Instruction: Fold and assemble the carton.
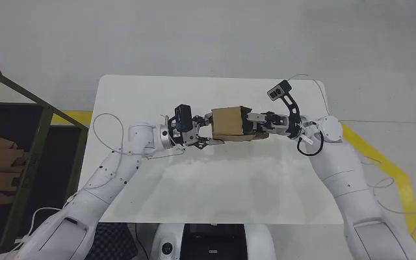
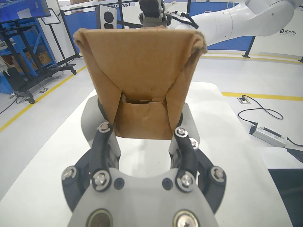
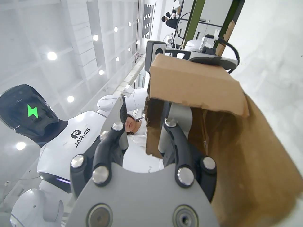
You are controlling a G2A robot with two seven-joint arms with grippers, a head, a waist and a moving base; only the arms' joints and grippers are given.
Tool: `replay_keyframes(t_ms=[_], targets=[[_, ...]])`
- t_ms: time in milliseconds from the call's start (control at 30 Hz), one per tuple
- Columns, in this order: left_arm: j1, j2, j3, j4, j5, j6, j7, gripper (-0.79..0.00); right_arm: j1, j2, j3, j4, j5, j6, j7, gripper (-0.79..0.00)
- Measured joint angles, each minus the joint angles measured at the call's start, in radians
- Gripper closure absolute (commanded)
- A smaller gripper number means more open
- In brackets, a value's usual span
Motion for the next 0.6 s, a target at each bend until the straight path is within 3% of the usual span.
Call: replay_keyframes(t_ms=[67,600], targets=[[0.003,0.001,-0.007,-0.002,-0.007,-0.003,0.001,-0.428,-0.002,0.005,0.015,0.005,-0.018,-0.006,-0.006,0.0],[0.009,-0.001,0.0,-0.023,-0.006,-0.033,-0.037,-0.431,0.019,0.0,-0.028,-0.023,-0.103,-0.014,-0.014,0.0]])
